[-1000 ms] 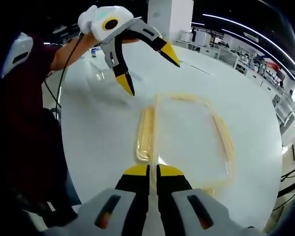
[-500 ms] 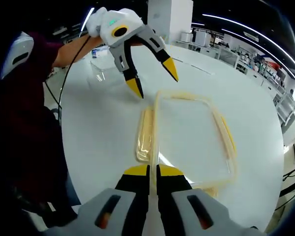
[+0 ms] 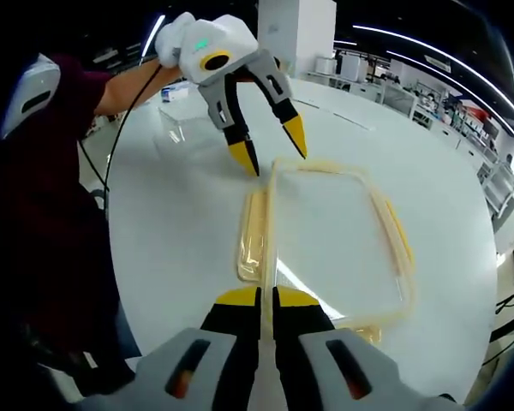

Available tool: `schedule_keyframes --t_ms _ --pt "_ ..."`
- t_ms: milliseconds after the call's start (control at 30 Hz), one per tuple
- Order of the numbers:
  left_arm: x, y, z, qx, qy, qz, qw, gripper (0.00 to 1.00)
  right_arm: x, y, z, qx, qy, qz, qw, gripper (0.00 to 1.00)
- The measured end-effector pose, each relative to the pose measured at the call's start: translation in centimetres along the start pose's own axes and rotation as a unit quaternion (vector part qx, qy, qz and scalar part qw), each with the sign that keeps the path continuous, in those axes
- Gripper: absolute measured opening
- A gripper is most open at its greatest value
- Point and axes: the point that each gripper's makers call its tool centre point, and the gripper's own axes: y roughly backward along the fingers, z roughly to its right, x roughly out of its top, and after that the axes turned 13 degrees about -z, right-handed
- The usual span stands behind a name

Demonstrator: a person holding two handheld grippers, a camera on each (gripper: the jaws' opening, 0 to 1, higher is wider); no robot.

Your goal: Snap each plastic latch of the storage box into its locked position after aligning the lid with the box until every specified latch is closed and the lid sits flush.

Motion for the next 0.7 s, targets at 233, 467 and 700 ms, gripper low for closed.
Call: schedule_keyframes --t_ms 233,467,700 --pt "-0.1 -0.5 0.2 -0.015 -0.006 -0.003 0.9999 0.29 0.1 0.0 0.1 0.002 0.001 0.002 1.0000 0.03" --pt "-0.2 -1.0 0.3 -0.028 -0.004 -0.006 0.9996 0.23 0.1 0.0 0.2 0.004 0.001 0.005 1.0000 0.03" --pt "-0.2 -1.1 0.7 -0.042 -0.006 -0.004 0.9991 0.14 0.1 0.0 0.2 0.004 0.001 0.006 1.0000 0.03"
